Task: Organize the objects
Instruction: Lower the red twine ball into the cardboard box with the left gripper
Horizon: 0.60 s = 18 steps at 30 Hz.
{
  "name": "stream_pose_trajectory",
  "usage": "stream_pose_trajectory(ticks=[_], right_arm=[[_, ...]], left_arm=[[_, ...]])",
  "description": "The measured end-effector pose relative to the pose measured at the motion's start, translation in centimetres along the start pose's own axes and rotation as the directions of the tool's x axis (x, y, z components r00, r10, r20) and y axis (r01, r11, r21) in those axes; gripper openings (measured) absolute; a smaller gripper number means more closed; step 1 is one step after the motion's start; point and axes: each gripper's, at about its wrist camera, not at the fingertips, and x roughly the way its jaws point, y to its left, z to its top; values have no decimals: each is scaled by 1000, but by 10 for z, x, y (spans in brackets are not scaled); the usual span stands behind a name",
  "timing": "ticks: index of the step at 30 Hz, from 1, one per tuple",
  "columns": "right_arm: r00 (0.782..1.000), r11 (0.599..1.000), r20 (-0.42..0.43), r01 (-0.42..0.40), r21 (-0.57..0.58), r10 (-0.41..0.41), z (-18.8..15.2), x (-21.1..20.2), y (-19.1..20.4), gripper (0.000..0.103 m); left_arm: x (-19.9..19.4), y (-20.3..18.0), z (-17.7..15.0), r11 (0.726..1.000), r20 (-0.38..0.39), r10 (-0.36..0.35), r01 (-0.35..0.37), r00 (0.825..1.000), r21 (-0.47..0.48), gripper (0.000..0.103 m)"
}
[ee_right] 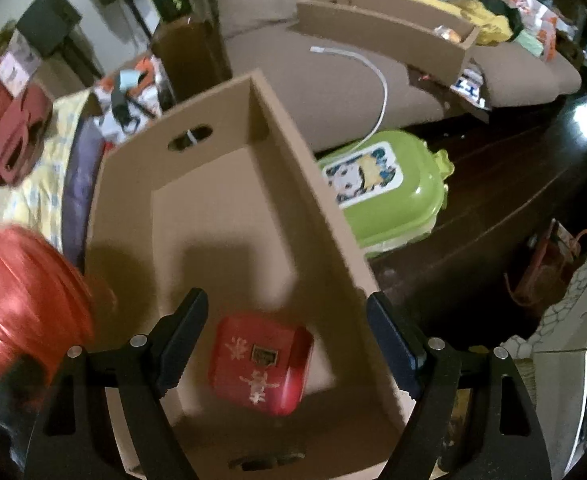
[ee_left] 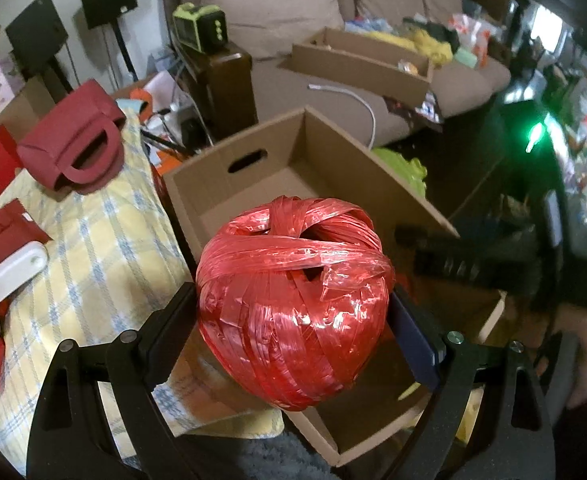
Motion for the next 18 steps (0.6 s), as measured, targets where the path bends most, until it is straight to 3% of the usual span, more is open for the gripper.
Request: stream_pose_trajectory(ticks=[11,18], right_arm=[[999,999,47,-8,51,6,6,-8,-11,83],[999,999,47,-7,44,5,5,-8,-9,83]], left_arm=[[20,-12,-11,999,-101,-18,22,995,41,92],[28,-6,-13,1000,-142,-17,18,990,6,93]])
